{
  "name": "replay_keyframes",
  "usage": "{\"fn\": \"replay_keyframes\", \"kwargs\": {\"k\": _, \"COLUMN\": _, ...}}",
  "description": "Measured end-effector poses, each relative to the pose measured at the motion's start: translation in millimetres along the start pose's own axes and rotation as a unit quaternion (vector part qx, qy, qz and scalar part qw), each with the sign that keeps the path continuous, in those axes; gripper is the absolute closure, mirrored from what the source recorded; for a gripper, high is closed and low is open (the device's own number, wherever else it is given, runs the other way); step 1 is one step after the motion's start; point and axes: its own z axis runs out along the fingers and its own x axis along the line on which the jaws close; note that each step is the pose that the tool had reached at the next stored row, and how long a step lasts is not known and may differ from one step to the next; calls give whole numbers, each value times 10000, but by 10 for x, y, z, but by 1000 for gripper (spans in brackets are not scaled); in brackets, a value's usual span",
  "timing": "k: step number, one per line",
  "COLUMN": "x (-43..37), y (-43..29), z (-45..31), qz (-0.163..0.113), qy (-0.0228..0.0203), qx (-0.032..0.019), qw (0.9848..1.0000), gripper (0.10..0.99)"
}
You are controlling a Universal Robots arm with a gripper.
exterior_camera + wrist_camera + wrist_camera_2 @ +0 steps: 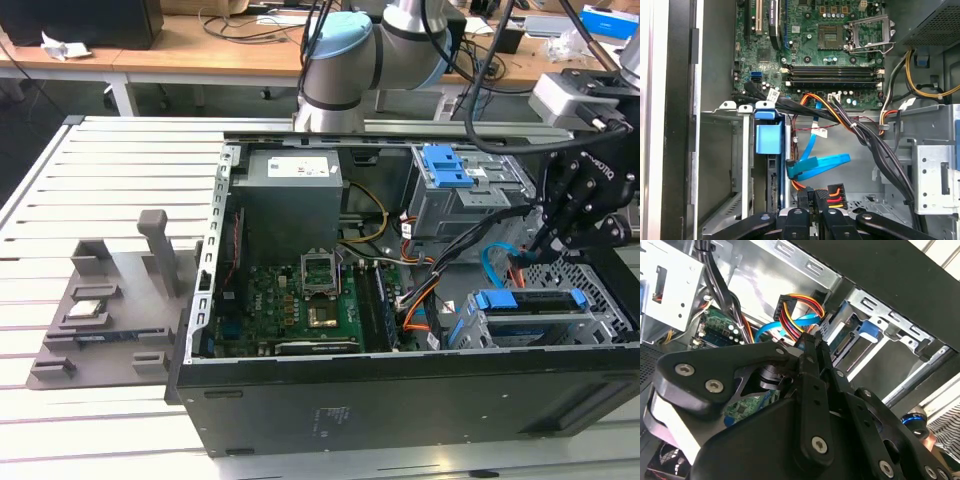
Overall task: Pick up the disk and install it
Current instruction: 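Insert the first disk wire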
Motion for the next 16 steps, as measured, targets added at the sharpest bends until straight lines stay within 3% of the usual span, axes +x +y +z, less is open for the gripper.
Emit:
{"fn": "replay_keyframes", "kwargs": {"k": 6, "x": 153, "y": -1, "z": 17, "qz": 0, "qy": 0, "qx": 0, "qw": 10000, "gripper": 918}}
{"fn": "replay_keyframes", "kwargs": {"k": 8, "x": 238, "y": -4, "z": 38, "qz": 0, "qy": 0, "qx": 0, "qw": 10000, "gripper": 918}}
{"fn": "replay_keyframes", "kwargs": {"k": 16, "x": 276, "y": -58, "z": 101, "qz": 1, "qy": 4, "qx": 0, "qw": 10000, "gripper": 918}}
